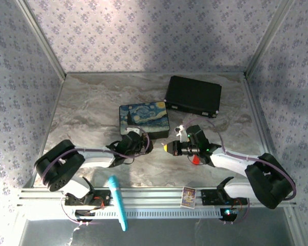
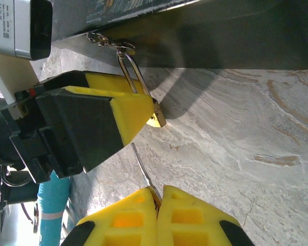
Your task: Unlock the padlock with the key
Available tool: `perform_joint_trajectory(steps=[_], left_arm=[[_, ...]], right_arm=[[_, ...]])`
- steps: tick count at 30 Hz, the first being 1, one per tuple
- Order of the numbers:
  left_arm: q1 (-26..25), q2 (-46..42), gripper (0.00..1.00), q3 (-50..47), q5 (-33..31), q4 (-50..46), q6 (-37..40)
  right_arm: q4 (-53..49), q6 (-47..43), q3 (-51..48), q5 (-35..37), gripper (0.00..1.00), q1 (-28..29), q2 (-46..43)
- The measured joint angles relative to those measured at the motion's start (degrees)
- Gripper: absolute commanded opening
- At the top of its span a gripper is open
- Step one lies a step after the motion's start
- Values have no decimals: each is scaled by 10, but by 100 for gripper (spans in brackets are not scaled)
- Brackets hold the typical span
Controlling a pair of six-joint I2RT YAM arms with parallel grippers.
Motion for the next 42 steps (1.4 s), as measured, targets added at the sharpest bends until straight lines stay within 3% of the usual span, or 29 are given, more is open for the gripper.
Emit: perform_joint_trajectory(steps=[4, 10, 11, 13, 25, 33, 38, 42], left_arm=[[-5, 13, 48, 0, -10, 12, -5], [-6, 22, 45, 0, -24, 23, -15], [-6, 23, 40, 0, -25, 23, -17], [-5, 30, 0, 0, -28, 30, -23], [-12, 41, 0, 1, -19, 56, -58], [-13, 40, 0, 1, -19, 67, -119], [-13, 30, 5, 0, -19, 67, -159], [-13, 24, 15, 0, -19, 57, -180]], right_arm=[[2, 0, 0, 0, 0, 3, 19], [12, 1, 1, 0, 0, 14, 49], [13, 1, 1, 0, 0, 15, 52], [17, 1, 1, 0, 0, 16, 57], [49, 13, 1, -1, 0, 24, 78], [136, 82, 1, -17, 0, 28, 136], [210, 136, -1, -44, 0, 29, 190], [255, 169, -3, -64, 0, 29, 221]])
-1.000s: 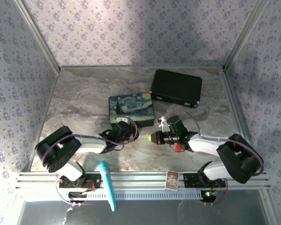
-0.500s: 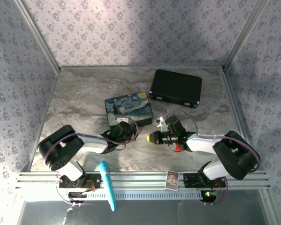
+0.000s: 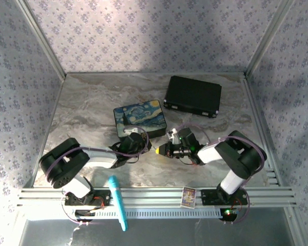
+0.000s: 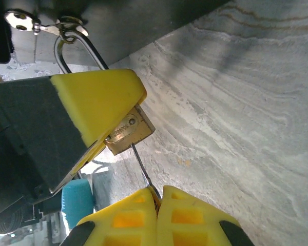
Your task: Unlock the padlock with the key
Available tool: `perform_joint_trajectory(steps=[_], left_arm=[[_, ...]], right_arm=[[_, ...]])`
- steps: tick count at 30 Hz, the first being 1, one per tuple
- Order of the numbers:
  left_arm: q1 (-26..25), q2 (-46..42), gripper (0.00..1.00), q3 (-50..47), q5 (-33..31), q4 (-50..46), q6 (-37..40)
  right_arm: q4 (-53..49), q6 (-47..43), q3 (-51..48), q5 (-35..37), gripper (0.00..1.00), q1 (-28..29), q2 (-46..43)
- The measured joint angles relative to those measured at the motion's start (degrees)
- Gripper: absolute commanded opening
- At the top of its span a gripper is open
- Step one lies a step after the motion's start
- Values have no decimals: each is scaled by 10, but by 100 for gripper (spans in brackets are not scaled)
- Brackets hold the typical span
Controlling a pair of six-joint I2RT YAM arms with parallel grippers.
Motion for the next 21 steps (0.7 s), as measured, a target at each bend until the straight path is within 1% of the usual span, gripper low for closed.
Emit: perform_joint_trajectory(steps=[3, 4, 9, 13, 15, 18, 21], left_arm=[[0, 0, 16, 0, 0, 2, -5], [-1, 0, 18, 0, 0, 2, -6], [-9, 8, 21, 0, -12, 16, -18], [-17, 19, 20, 1, -34, 29, -22], [-19, 22, 24, 2, -42, 33, -25], [-23, 24, 24, 2, -50, 35, -26], [-28, 28, 33, 3, -59, 35, -26]], right_arm=[[11, 8, -4, -5, 0, 0, 4], [14, 9, -5, -6, 0, 0, 4], [19, 12, -9, -8, 0, 0, 4], [15, 11, -9, -13, 0, -4, 3], [0, 4, -10, -14, 0, -9, -6], [-30, -9, -10, -12, 0, -12, -28], [-46, -17, -10, -12, 0, -12, -39]])
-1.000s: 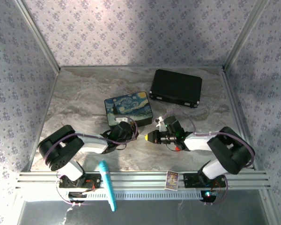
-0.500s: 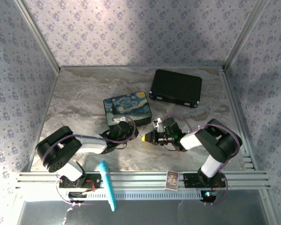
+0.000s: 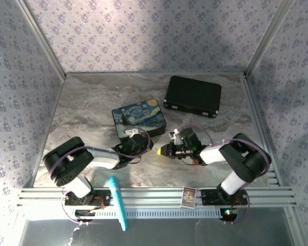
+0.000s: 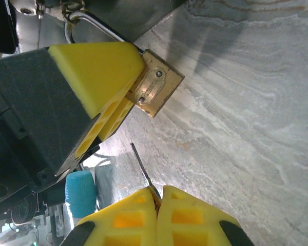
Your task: Unlock the padlock with the key
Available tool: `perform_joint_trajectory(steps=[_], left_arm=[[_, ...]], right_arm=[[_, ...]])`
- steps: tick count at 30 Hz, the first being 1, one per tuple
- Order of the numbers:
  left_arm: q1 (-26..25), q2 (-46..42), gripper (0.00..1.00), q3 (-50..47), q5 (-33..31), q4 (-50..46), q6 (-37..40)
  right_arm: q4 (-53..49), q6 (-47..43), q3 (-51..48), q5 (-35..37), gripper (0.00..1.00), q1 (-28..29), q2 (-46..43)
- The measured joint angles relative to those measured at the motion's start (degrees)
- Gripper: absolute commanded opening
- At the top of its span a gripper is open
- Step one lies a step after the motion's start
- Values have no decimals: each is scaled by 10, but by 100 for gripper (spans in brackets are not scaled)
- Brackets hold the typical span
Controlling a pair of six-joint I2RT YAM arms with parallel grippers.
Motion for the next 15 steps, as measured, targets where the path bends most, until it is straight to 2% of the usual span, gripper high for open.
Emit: perform_joint_trajectory(steps=[3, 5, 7, 15], left_arm=[[-15, 8, 34, 6, -19, -3, -5], [-35, 11, 39, 10, -38, -19, -9], [-50, 12, 39, 18, -60, -37, -16], [-64, 27, 32, 34, -114, -63, -54]], right_arm=[[-10, -5, 0, 0, 0, 0, 0], [-13, -7, -1, 1, 0, 0, 0], [-13, -7, -1, 2, 0, 0, 0], [-14, -8, -3, 9, 0, 0, 0]])
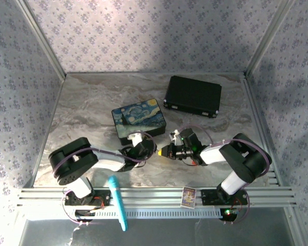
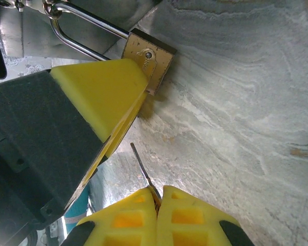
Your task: Unlock the padlock with the key
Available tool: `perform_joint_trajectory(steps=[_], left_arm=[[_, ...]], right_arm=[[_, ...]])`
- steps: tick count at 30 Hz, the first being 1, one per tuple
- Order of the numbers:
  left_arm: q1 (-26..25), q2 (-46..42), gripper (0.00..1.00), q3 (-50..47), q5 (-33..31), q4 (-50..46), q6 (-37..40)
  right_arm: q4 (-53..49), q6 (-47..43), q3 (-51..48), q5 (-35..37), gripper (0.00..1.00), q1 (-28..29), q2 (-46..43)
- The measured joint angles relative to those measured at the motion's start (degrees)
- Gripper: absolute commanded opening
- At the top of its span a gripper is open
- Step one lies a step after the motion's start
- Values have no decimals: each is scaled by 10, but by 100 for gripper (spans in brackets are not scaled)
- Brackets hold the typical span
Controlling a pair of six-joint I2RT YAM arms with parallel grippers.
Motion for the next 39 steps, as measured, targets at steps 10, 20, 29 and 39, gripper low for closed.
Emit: perform_joint_trajectory(steps=[10, 20, 29, 39], left_arm=[[-2, 21, 4, 27, -21, -26, -5], [10, -49, 0, -31, 38, -28, 12], [55, -94, 0, -65, 136, -4, 32], [67, -81, 0, -88, 178, 84, 31]], right_arm=[[-4, -3, -3, 6, 0, -2, 2], [18, 1, 7, -21, 0, -14, 48], [70, 19, 53, -106, 0, -23, 128], [137, 53, 58, -133, 0, -26, 164]])
